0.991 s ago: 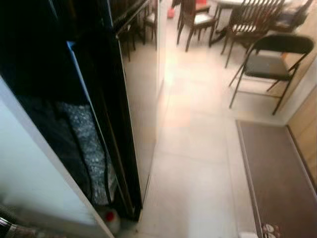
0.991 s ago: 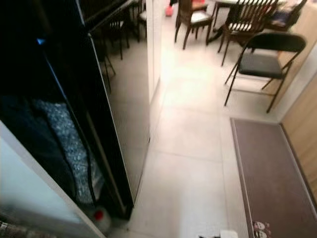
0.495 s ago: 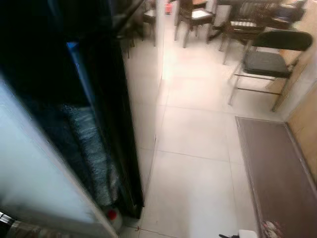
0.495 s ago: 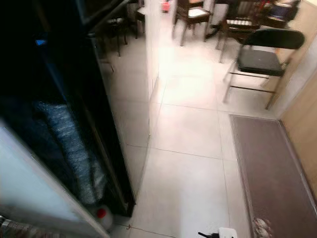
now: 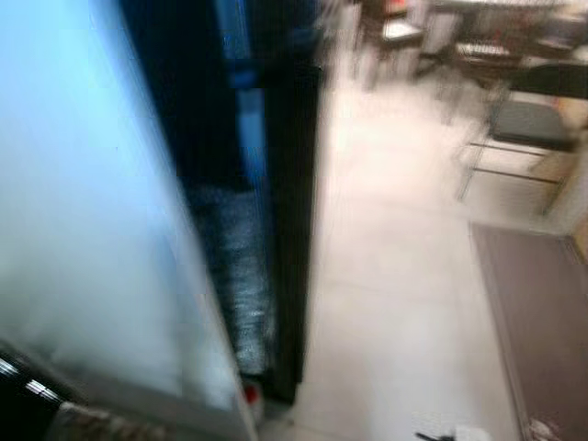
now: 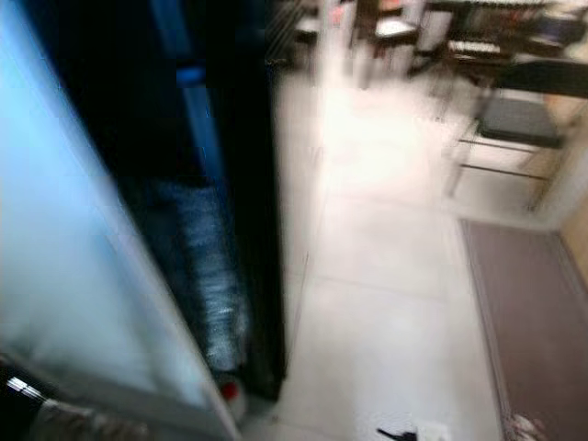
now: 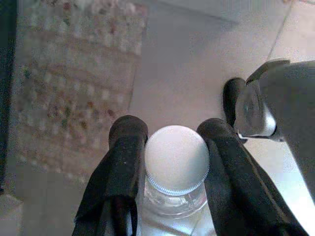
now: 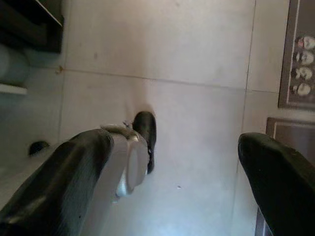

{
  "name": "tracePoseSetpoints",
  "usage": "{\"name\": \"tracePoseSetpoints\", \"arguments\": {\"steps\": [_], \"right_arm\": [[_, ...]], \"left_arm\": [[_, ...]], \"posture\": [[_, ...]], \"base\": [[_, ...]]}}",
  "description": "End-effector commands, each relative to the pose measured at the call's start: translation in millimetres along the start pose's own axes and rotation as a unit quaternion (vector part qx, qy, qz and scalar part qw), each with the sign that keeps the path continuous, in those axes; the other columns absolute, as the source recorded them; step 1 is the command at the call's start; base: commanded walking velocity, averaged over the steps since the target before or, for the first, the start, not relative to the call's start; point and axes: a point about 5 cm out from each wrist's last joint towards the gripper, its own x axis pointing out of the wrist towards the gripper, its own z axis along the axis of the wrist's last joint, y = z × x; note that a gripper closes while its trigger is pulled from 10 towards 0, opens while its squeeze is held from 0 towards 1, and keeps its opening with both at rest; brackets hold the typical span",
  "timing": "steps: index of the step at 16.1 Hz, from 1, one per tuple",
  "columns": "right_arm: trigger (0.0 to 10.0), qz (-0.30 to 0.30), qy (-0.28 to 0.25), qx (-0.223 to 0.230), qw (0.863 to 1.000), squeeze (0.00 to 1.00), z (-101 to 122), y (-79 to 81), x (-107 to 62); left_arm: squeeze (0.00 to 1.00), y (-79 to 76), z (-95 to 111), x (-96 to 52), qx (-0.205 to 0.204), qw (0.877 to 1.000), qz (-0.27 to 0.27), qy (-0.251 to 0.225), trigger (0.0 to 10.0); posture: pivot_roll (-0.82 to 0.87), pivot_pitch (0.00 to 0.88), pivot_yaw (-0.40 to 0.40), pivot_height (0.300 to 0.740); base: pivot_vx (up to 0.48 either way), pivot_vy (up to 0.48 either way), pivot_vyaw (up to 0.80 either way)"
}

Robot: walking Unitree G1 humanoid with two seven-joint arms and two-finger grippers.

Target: Restocking fridge

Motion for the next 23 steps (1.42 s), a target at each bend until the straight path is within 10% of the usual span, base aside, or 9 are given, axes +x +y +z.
{"name": "tracePoseSetpoints", "arguments": {"steps": [1,16,19,23], "right_arm": [[10.0,0.009,-0.012,0.010,1.000,0.00,5.8,8.8,1.7],[10.0,-0.023,-0.100,-0.015,0.995,0.00,24.4,4.2,-0.2],[10.0,0.006,-0.293,-0.069,0.954,0.00,115.0,24.9,-10.5],[10.0,0.043,-0.451,-0.067,0.889,0.00,154.5,44.7,-40.6]], "left_arm": [[0.00,8.3,-14.3,-2.8,-0.010,1.000,0.010,0.023,10.0],[0.00,7.8,-12.2,-2.3,0.000,1.000,0.011,0.022,10.0],[0.00,8.9,-11.2,-2.3,0.007,1.000,0.013,0.019,10.0],[0.00,10.5,-12.5,-2.7,-0.004,1.000,0.025,0.018,10.0]], "posture": [[-0.01,0.000,0.005,0.740],[-0.09,0.000,0.024,0.740],[-0.09,0.000,0.021,0.740],[-0.06,0.000,-0.012,0.740]], "base": [[0.000,0.349,0.00],[0.000,0.092,0.00],[0.000,0.000,0.00],[0.000,0.000,0.00]]}}
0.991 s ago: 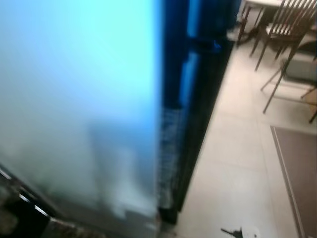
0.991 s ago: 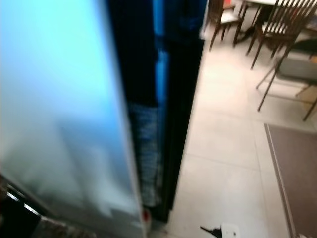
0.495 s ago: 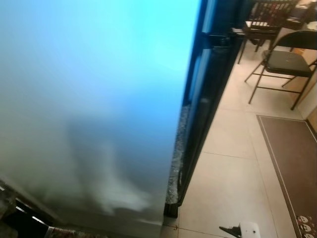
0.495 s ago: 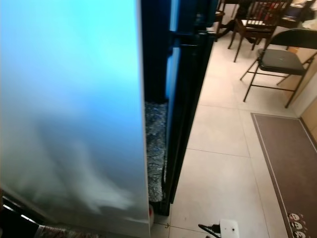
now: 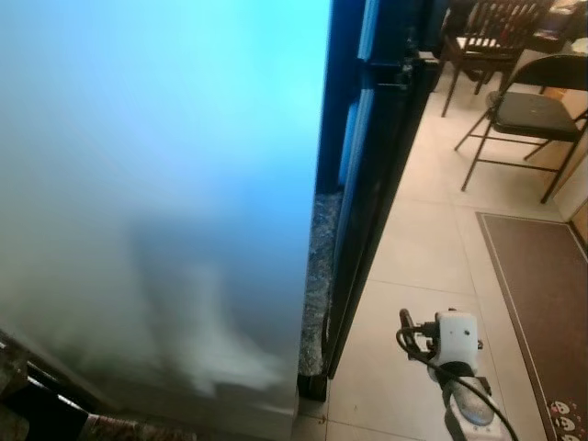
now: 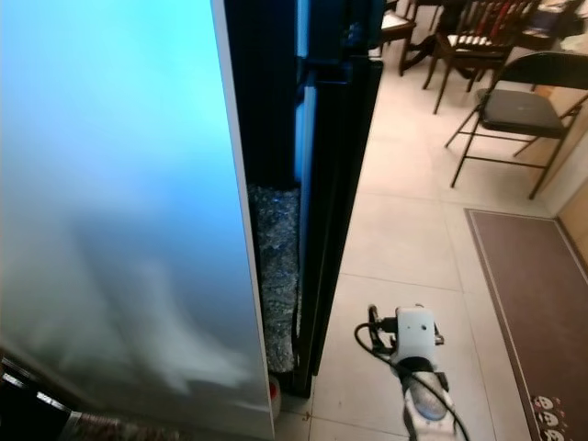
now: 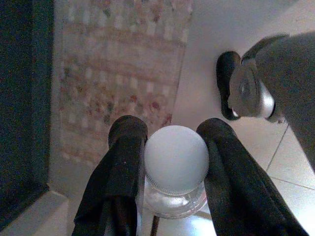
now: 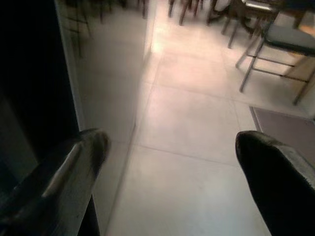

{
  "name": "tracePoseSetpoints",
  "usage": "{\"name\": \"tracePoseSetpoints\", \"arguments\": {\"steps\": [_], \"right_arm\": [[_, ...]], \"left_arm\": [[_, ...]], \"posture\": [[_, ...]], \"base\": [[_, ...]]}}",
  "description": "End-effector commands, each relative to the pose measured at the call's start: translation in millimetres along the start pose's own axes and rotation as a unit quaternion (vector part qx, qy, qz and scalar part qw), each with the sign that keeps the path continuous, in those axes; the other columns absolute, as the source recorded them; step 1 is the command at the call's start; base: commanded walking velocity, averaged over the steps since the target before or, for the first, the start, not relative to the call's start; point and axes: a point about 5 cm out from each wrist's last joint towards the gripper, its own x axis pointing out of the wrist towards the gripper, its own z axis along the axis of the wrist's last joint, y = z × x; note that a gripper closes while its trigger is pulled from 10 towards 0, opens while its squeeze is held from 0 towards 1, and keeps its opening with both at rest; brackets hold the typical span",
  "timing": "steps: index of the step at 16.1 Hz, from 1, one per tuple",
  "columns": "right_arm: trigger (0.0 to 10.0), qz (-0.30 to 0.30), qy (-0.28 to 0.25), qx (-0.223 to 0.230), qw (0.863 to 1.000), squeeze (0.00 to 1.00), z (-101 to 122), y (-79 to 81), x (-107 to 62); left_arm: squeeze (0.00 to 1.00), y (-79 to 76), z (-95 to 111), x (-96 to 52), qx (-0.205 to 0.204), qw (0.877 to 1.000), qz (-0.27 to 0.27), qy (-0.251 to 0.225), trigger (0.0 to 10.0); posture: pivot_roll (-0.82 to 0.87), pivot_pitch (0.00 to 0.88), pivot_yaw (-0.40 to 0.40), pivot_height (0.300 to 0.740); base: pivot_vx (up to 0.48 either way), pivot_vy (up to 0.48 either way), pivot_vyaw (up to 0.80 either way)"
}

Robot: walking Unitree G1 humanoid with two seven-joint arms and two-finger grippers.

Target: Restocking fridge

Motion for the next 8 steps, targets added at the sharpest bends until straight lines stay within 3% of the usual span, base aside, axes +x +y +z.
{"name": "tracePoseSetpoints", "arguments": {"steps": [1,5,8], "right_arm": [[10.0,0.005,-0.030,0.001,1.000,0.00,7.8,3.2,-2.2],[10.0,0.106,-0.147,-0.053,0.982,0.00,40.1,31.1,-30.5],[10.0,0.131,-0.158,-0.058,0.977,0.00,51.4,43.4,-35.5]], "left_arm": [[0.00,3.5,-2.1,-0.4,-0.008,1.000,0.009,0.003,10.0],[0.00,3.0,-3.4,-0.6,-0.016,1.000,0.012,0.004,10.0],[0.00,3.0,-2.5,-0.5,-0.015,1.000,0.011,0.003,10.0]], "posture": [[-0.06,0.000,-0.012,0.740],[-0.05,0.000,-0.025,0.740],[-0.06,0.000,-0.028,0.740]], "base": [[0.000,0.000,0.00],[0.000,0.000,0.00],[0.000,0.000,0.00]]}}
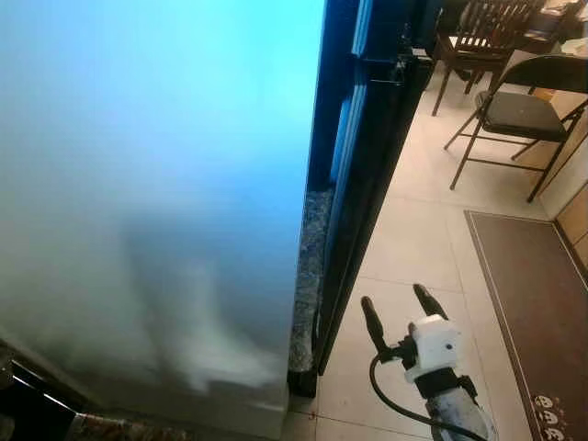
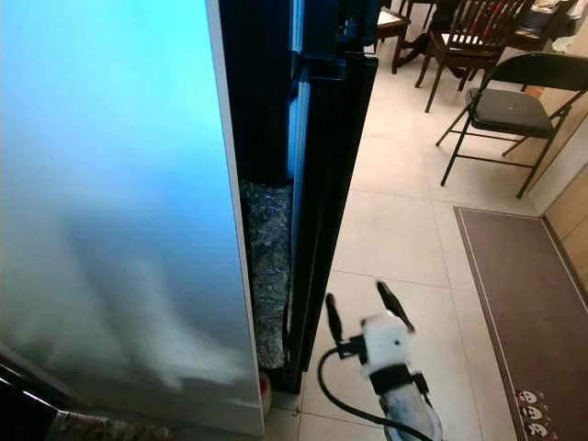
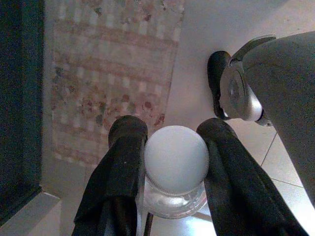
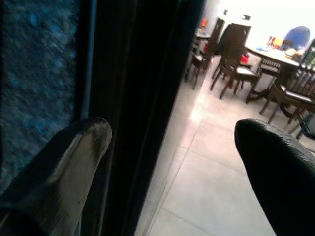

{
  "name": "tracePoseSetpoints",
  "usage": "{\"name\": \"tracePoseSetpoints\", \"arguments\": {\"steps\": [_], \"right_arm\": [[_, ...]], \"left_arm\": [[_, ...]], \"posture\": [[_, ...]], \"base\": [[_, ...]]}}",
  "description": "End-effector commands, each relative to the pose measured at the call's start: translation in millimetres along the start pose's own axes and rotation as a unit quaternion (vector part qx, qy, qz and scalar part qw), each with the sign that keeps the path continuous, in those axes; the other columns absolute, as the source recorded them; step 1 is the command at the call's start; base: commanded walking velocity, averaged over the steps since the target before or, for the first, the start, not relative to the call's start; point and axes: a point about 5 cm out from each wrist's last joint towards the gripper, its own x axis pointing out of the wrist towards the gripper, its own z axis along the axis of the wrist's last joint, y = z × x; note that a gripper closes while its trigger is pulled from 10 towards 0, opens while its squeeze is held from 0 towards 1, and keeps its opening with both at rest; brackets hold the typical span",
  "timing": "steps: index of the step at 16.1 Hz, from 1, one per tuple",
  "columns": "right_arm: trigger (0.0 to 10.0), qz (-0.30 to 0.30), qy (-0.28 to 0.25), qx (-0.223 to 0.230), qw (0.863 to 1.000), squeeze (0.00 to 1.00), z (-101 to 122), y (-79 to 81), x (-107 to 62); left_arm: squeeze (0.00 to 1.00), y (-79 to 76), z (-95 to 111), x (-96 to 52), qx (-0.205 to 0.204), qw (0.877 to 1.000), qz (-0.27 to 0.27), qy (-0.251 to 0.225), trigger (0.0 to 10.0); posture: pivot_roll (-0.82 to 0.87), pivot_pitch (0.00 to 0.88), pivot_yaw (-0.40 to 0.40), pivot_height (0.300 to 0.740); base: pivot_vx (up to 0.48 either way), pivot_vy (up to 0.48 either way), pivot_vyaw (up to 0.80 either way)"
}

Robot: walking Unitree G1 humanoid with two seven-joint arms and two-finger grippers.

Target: Restocking fridge

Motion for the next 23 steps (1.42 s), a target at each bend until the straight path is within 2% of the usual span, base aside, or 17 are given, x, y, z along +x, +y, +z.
{"name": "tracePoseSetpoints", "arguments": {"steps": [1,4,5,8,9,10,11,13,14,17,23], "right_arm": [[10.0,0.004,0.014,-0.010,1.000,1.00,-1.6,-0.5,0.8],[10.0,-0.009,0.014,-0.004,1.000,1.00,8.2,-4.4,10.8],[10.0,0.005,-0.001,0.008,1.000,1.00,20.4,-1.0,20.7],[10.0,0.001,-0.011,0.013,1.000,0.99,30.5,-1.4,39.2],[10.0,0.005,-0.013,0.009,1.000,0.12,33.1,-0.4,43.3],[10.0,0.002,-0.010,0.017,1.000,0.00,33.2,0.0,47.0],[10.0,-0.002,-0.011,0.035,0.999,0.00,37.4,1.4,57.2],[10.0,0.005,-0.015,0.044,0.999,0.00,41.8,3.5,61.0],[10.0,0.021,-0.018,0.068,0.997,0.00,44.4,8.8,64.9],[10.0,0.043,-0.011,0.068,0.997,0.00,43.4,12.7,66.3],[10.0,0.025,-0.014,0.065,0.997,0.00,46.1,5.7,72.7]], "left_arm": [[0.00,2.3,-4.6,-0.8,-0.009,1.000,0.006,0.007,10.0],[0.00,2.5,-4.2,-0.7,-0.013,1.000,0.008,0.006,10.0],[0.00,2.6,-3.4,-0.6,-0.012,1.000,0.007,0.005,10.0],[0.00,2.2,-3.3,-0.6,-0.012,1.000,0.006,0.004,10.0],[0.00,2.1,-3.4,-0.6,-0.012,1.000,0.006,0.004,10.0],[0.00,2.0,-3.3,-0.6,-0.009,1.000,0.005,0.004,10.0],[0.00,1.7,-3.3,-0.6,-0.006,1.000,0.003,0.005,10.0],[0.00,1.6,-3.5,-0.6,-0.007,1.000,0.003,0.004,10.0],[0.00,1.3,-3.7,-0.7,-0.007,1.000,0.003,0.004,10.0],[0.00,0.9,-4.0,-0.8,-0.005,1.000,0.003,0.004,10.0],[0.00,0.2,-3.3,-0.6,-0.006,1.000,0.001,0.003,10.0]], "posture": [[-0.07,0.000,-0.027,0.740],[-0.06,0.000,-0.027,0.740],[-0.06,0.000,-0.027,0.740],[-0.06,0.000,-0.027,0.740],[-0.07,0.000,-0.025,0.740],[-0.07,0.000,-0.025,0.740],[-0.07,0.000,-0.026,0.740],[-0.07,0.000,-0.028,0.740],[-0.07,0.000,-0.028,0.740],[-0.06,0.000,-0.035,0.740],[-0.06,0.000,-0.041,0.740]], "base": [[0.000,0.000,0.00],[0.000,0.000,0.00],[0.000,0.000,0.00],[0.000,0.000,0.00],[0.000,0.000,0.00],[0.000,0.000,0.00],[0.000,0.000,0.00],[0.000,0.000,0.00],[0.000,0.000,0.00],[0.000,0.000,0.00],[0.000,0.000,0.00]]}}
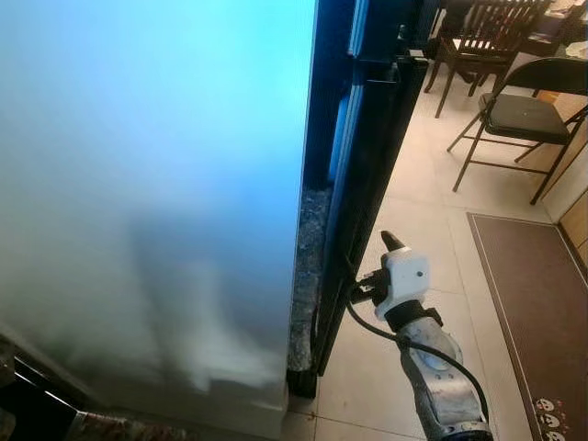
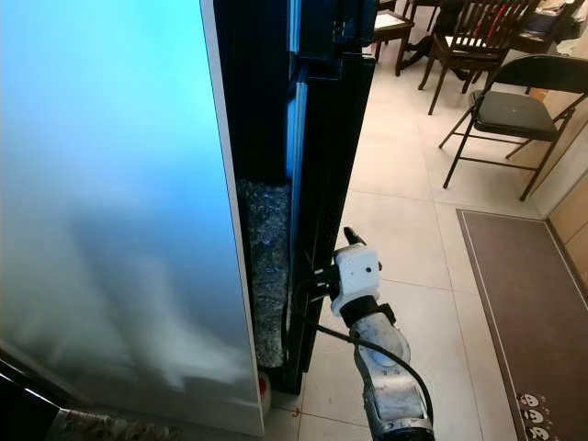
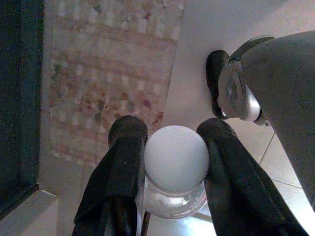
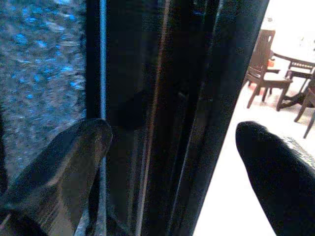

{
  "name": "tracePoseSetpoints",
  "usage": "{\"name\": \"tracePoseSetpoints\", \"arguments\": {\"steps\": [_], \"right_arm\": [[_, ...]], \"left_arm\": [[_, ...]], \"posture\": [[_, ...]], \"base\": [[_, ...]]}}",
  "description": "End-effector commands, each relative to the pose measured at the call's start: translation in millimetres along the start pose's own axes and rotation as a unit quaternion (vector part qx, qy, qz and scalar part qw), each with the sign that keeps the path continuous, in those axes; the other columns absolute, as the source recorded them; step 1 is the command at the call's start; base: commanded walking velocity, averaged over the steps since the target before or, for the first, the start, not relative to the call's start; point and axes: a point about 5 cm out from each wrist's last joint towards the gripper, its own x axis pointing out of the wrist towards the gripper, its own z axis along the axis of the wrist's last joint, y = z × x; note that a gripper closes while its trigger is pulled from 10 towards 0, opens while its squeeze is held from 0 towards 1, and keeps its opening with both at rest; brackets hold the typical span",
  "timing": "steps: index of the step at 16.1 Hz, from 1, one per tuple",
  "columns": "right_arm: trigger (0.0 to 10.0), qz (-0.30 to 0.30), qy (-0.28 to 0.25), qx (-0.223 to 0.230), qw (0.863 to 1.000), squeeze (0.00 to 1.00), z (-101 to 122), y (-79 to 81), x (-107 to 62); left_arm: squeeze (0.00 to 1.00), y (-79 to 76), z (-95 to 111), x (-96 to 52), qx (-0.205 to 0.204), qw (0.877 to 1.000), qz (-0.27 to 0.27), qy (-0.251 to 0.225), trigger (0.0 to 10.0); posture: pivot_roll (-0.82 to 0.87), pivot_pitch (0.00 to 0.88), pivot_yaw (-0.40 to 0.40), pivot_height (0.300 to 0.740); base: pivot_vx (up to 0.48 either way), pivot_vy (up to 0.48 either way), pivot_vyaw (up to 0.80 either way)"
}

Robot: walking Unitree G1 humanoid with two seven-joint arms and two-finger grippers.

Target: Restocking fridge

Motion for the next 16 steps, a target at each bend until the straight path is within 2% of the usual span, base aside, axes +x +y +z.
{"name": "tracePoseSetpoints", "arguments": {"steps": [1,5,10,12,16], "right_arm": [[10.0,-0.006,0.002,0.008,1.000,0.00,-0.2,-2.4,2.3],[10.0,0.013,-0.002,0.019,1.000,0.00,2.1,5.2,12.8],[10.0,0.012,-0.013,0.023,1.000,0.00,6.3,4.5,17.9],[10.0,-0.008,-0.023,0.020,1.000,0.00,9.4,-0.8,18.7],[10.0,-0.083,-0.012,-0.021,0.996,0.00,2.8,-27.2,-1.0]], "left_arm": [[0.00,0.0,-3.0,-0.5,-0.006,1.000,0.001,0.003,10.0],[0.00,-0.3,-2.9,-0.5,-0.009,1.000,0.001,0.004,10.0],[0.00,-1.3,-3.3,-0.6,-0.012,1.000,0.000,0.004,10.0],[0.00,-1.7,-3.4,-0.6,-0.013,1.000,0.000,0.004,10.0],[0.00,-2.4,-3.9,-0.6,-0.012,1.000,-0.001,0.005,10.0]], "posture": [[-0.05,0.000,-0.042,0.740],[-0.05,0.000,-0.042,0.740],[-0.05,0.000,-0.044,0.740],[-0.05,0.000,-0.045,0.740],[-0.05,0.000,-0.049,0.740]], "base": [[0.000,0.000,0.00],[0.000,0.000,0.00],[0.000,0.000,0.00],[0.000,0.000,0.00],[0.000,0.000,0.00]]}}
